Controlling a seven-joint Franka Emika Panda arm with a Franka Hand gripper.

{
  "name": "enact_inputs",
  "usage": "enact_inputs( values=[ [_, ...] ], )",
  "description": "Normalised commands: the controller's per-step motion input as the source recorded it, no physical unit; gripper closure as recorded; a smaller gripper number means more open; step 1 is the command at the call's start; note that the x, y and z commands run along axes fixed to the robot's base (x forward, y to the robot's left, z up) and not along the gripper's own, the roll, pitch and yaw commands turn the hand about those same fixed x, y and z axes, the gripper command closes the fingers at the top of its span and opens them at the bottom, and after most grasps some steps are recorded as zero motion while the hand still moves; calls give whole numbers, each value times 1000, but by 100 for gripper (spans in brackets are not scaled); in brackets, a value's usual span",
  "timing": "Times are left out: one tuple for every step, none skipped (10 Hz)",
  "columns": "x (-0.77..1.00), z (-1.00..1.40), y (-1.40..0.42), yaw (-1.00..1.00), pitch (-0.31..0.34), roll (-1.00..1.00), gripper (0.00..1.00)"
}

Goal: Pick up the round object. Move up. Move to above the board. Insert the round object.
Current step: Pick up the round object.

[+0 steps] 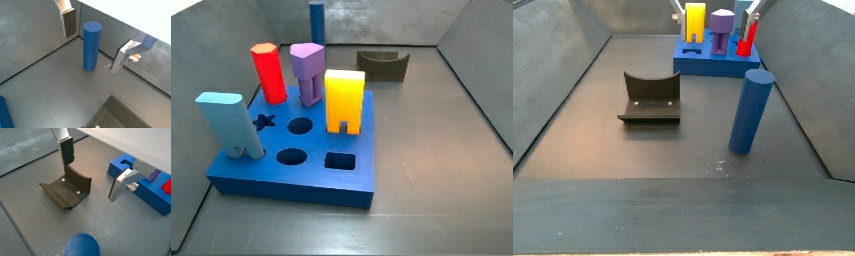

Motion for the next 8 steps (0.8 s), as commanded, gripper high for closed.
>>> enact_inputs(
  values=[
    [0,0,60,0,0,0,0],
    [-377,-80,523,0,0,34,0],
    [-837,-137,754,0,-34,0,0],
    [-757,-91,674,0,0,23,0],
    [-726,0,166,-6,-13,107,0],
    [-526,0,46,-17,-11,0,0],
    [-574,-20,171,-31,-14,0,0],
    [-549,-94,334,-17,-21,-21,0]
  ],
)
